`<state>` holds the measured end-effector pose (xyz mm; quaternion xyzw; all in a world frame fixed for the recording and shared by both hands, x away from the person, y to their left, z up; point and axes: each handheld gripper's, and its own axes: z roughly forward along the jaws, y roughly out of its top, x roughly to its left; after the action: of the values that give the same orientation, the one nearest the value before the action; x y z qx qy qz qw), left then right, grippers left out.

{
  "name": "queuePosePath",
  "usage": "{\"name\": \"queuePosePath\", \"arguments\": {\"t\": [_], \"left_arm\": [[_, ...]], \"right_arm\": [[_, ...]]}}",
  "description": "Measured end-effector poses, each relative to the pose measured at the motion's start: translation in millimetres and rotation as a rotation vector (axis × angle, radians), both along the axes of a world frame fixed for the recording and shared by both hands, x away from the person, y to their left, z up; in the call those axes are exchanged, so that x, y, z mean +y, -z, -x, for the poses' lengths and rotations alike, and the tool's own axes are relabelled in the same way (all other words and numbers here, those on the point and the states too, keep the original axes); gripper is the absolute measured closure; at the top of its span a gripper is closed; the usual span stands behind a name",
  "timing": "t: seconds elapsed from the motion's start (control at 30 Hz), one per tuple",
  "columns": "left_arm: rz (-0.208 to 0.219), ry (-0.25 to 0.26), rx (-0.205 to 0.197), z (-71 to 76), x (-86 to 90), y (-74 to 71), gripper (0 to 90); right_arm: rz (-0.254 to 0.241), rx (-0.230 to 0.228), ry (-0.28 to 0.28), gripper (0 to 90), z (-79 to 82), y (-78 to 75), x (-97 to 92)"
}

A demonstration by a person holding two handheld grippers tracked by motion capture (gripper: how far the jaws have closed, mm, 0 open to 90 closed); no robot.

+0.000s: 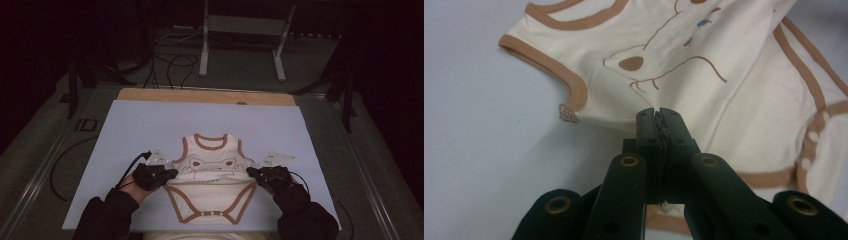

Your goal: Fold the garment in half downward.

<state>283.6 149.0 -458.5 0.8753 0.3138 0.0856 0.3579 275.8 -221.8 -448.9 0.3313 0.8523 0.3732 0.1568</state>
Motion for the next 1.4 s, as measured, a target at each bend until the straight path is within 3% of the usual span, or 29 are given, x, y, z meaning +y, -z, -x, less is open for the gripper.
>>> {"name": "queuePosePath", "arguments": {"t": [0.3,0.6,0.7,0.77,0.93,1.03,1.27,1.4], "left_arm": [[0.005,0.019,0.005,20.0,0.6,3.3,89.2],[0.032,0.036,0.042,36.9,4.4,11.0,89.2],[0.009,0.053,0.040,44.7,3.0,15.2,89.2],[0.015,0.057,0.051,48.1,3.9,18.2,89.2],[0.039,0.048,0.069,52.3,8.3,22.9,89.1],[0.023,0.056,0.077,55.8,6.8,28.4,89.1],[0.032,0.073,0.099,56.9,7.4,33.8,89.0],[0.002,0.081,0.111,59.3,3.9,41.5,89.0]], "right_arm": [[0.005,0.016,-0.020,88.9,22.6,3.8,-1.3],[0.004,0.066,-0.030,88.9,37.8,17.3,-3.7],[0.001,0.093,-0.033,88.9,46.2,24.0,-5.0],[0.000,0.099,-0.033,88.9,48.2,26.4,-5.6],[0.022,0.105,-0.029,88.9,53.8,32.3,-5.8],[0.041,0.107,-0.038,88.8,57.7,35.1,-3.4],[0.036,0.137,-0.031,88.7,63.8,44.5,-3.8],[0.032,0.148,-0.027,88.7,64.4,48.5,-5.9]]}}
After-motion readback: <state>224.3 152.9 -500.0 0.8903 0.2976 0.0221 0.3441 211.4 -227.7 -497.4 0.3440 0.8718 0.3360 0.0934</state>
